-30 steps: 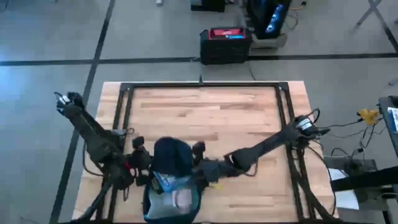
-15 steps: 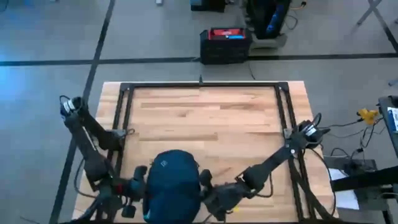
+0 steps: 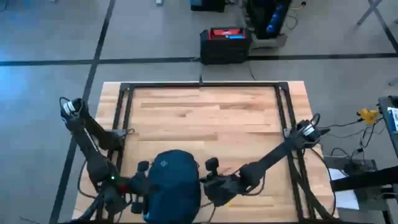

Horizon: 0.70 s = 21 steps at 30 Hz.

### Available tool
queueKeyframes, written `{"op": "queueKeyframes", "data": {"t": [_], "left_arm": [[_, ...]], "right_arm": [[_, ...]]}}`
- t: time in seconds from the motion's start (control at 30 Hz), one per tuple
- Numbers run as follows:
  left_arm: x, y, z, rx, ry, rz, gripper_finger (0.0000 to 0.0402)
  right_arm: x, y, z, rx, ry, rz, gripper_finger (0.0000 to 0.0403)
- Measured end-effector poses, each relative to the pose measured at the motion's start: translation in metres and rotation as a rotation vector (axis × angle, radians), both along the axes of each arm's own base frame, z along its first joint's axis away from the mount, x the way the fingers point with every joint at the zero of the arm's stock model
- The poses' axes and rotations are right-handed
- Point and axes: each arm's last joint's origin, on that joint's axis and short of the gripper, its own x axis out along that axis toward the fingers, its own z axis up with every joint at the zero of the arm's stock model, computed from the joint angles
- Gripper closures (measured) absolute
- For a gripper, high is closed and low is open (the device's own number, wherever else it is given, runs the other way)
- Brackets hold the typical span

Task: Unpack backpack
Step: Close the dark blue backpack

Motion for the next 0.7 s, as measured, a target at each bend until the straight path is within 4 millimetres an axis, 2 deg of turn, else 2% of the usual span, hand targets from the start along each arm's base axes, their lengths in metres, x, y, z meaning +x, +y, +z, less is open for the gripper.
{"op": "queueKeyframes", "data": {"t": [0.1, 0.23, 0.4, 0.5, 0.7], "left_arm": [[0.007, 0.0, -0.015, -0.024, 0.038, 0.007, 0.0402], [0.013, -0.003, -0.034, -0.016, 0.103, 0.001, 0.0402], [0.015, -0.005, -0.046, -0.059, 0.164, 0.044, 0.0402], [0.014, -0.005, -0.048, -0.124, 0.197, 0.086, 0.0402], [0.013, -0.004, -0.044, -0.238, 0.213, 0.147, 0.0402]], "right_arm": [[-0.003, -0.011, -0.016, -0.008, 0.016, -0.087, 0.0401], [-0.002, -0.038, -0.035, -0.045, 0.032, -0.212, 0.0401], [0.004, -0.066, -0.058, 0.022, -0.016, -0.214, 0.039], [0.009, -0.081, -0.064, 0.127, -0.096, -0.149, 0.0364], [-0.002, -0.097, -0.068, 0.232, -0.225, -0.127, 0.0277]]}}
